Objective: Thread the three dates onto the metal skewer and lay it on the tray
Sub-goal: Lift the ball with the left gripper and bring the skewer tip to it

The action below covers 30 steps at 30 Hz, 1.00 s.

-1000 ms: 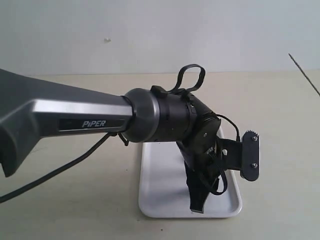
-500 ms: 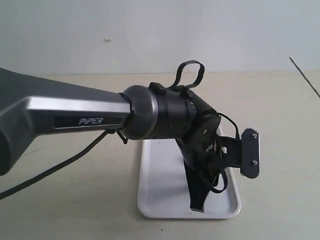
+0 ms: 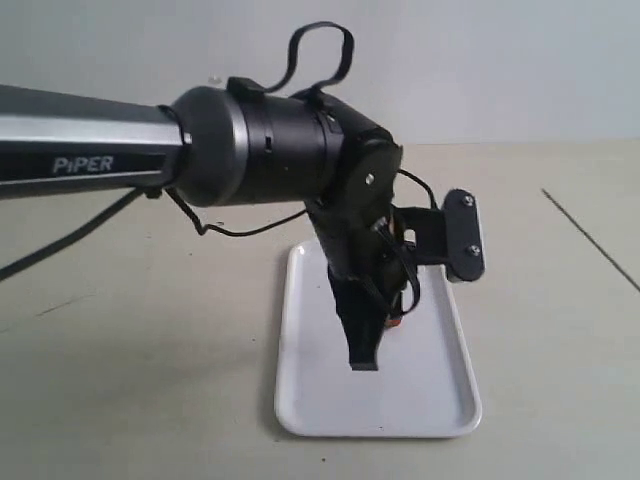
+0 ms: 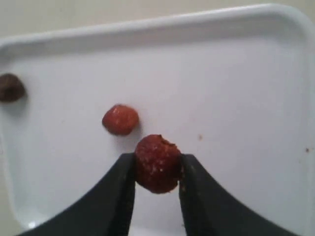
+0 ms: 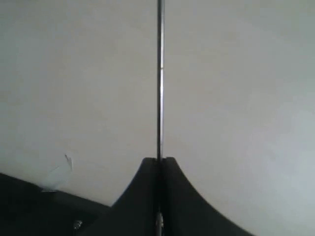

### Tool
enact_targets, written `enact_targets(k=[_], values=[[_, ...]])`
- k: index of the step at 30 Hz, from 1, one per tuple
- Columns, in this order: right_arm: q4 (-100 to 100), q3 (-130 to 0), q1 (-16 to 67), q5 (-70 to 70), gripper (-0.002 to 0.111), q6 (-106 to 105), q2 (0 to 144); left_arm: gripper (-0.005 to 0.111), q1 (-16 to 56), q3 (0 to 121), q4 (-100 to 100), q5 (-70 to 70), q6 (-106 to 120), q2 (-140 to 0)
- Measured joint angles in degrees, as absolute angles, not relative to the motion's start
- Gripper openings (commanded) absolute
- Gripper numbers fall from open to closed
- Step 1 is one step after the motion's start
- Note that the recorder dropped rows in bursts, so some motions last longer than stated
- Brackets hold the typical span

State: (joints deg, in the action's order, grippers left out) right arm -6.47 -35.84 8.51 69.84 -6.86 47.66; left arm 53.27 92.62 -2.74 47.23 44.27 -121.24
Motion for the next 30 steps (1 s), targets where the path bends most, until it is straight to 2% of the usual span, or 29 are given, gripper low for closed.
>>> enact_targets(k=[13, 19, 30], values=[[1.45, -35.84, 8.51, 70.11, 0.0, -29.02, 58.52, 0.032, 45.94, 92.62, -4.35, 51.99, 46.11, -116.18], [4.98, -35.84, 8.51, 68.11, 0.0, -36.67, 61.97, 0.032, 45.7, 92.62, -3.99, 52.13, 50.45, -116.18], [10.03, -35.84, 8.51, 58.92, 0.0, -37.38, 71.07, 0.032, 45.7, 92.62, 0.0, 52.13, 53.98, -116.18]])
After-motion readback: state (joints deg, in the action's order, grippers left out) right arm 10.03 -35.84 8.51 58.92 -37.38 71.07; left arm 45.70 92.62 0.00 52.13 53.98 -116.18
